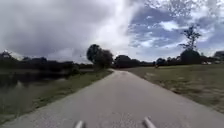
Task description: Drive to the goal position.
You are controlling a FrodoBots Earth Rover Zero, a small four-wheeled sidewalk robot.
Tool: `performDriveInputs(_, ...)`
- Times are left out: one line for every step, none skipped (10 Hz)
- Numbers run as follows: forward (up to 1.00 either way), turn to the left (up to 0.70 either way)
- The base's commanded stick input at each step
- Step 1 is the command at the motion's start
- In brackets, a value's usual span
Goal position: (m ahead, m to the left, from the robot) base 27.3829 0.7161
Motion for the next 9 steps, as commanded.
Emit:
performDriveInputs(0.70,0.00)
performDriveInputs(0.70,0.00)
performDriveInputs(0.70,0.00)
performDriveInputs(0.70,0.00)
performDriveInputs(0.70,0.00)
performDriveInputs(0.70,0.00)
performDriveInputs(0.70,0.00)
performDriveInputs(0.70,0.00)
performDriveInputs(0.70,0.00)
